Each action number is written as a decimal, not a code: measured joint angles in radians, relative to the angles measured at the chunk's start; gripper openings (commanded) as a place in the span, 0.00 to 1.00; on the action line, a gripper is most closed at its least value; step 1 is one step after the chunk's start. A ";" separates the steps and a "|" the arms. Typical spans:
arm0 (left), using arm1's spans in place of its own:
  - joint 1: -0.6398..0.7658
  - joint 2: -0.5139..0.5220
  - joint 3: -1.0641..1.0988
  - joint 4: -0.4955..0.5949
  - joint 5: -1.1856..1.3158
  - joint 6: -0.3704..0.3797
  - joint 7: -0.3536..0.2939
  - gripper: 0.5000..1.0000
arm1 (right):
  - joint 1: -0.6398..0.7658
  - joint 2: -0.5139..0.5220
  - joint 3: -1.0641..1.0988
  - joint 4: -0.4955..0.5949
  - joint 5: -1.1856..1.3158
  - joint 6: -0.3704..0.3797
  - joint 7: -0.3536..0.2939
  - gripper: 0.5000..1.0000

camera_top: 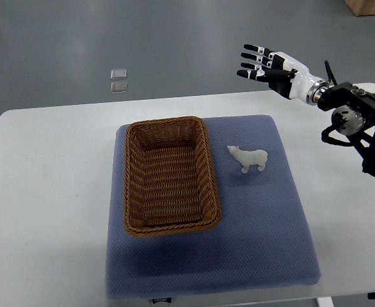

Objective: Place white bear in brown basket with right hand
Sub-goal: 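Raise the right hand and swing it over toward the white bear figurine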

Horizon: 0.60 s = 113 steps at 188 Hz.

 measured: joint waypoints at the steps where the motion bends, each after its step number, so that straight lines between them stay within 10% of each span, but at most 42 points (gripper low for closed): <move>1: 0.000 0.000 0.000 0.000 0.000 0.000 0.000 1.00 | 0.004 -0.004 -0.006 0.004 -0.012 0.002 0.000 0.86; 49: 0.000 0.000 0.000 -0.006 0.000 0.000 0.000 1.00 | 0.228 -0.158 -0.248 0.217 -0.490 0.187 -0.100 0.86; 113: -0.001 0.000 0.000 -0.011 0.000 -0.002 -0.001 1.00 | 0.240 -0.176 -0.312 0.348 -0.534 0.209 -0.302 0.86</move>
